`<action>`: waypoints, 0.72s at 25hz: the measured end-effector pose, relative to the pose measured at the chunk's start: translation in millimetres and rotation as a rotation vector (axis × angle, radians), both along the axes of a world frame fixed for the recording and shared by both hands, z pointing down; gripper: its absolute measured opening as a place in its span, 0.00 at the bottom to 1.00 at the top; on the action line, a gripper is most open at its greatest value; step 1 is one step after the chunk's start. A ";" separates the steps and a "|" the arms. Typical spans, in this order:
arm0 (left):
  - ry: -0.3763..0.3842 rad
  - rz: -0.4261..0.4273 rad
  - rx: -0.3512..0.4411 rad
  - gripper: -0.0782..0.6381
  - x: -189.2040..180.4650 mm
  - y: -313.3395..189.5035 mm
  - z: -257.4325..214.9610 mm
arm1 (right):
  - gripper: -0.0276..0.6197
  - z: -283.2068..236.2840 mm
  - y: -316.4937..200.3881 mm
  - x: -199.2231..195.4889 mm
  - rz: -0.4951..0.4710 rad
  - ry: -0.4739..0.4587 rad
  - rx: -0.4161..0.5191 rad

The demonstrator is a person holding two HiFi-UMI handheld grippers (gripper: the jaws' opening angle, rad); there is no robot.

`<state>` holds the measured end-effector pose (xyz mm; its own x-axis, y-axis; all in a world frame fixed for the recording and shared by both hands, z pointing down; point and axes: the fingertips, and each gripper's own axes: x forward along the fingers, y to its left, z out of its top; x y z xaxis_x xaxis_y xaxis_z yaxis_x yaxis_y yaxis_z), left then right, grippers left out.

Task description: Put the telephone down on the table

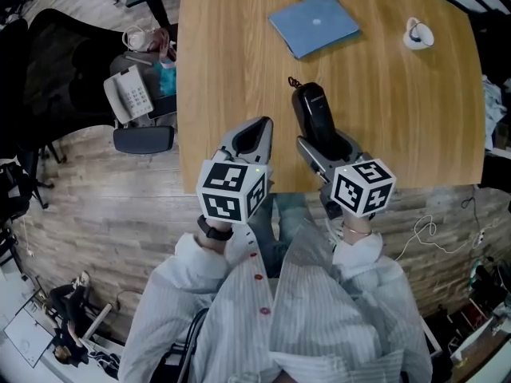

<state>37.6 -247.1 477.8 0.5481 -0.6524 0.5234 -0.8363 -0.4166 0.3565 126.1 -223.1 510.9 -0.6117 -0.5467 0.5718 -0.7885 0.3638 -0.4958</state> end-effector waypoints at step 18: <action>-0.010 -0.040 -0.109 0.12 -21.9 3.0 60.6 | 0.49 60.5 3.5 -23.7 -0.045 0.126 -0.047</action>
